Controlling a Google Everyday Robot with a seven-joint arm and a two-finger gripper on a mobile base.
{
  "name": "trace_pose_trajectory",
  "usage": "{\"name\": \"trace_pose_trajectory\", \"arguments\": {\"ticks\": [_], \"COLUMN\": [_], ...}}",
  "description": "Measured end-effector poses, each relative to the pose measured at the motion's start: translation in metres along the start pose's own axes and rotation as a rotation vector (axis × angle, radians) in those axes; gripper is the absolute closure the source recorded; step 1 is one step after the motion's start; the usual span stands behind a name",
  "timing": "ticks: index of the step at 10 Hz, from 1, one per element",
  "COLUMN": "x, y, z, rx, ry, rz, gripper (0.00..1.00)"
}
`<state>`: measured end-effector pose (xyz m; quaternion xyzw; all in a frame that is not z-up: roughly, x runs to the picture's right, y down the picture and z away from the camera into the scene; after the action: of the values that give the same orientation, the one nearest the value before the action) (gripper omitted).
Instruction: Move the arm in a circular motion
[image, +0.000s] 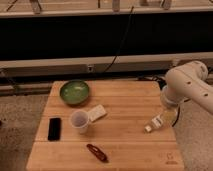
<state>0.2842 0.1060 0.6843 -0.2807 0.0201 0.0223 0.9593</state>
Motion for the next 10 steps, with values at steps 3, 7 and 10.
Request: {"name": "trace_pose_trajectory", "arguments": {"ticks": [3, 7, 10], "x": [-0.021, -0.026, -0.043], "y": [-0.012, -0.016, -0.022], "z": [0.0, 0.001, 0.0], "rx": [0.007, 0.004, 0.004], "ry": [-0.003, 0.004, -0.002], "rz": [-0.016, -0.031, -0.036], "gripper": [0.2, 0.2, 0.2]}}
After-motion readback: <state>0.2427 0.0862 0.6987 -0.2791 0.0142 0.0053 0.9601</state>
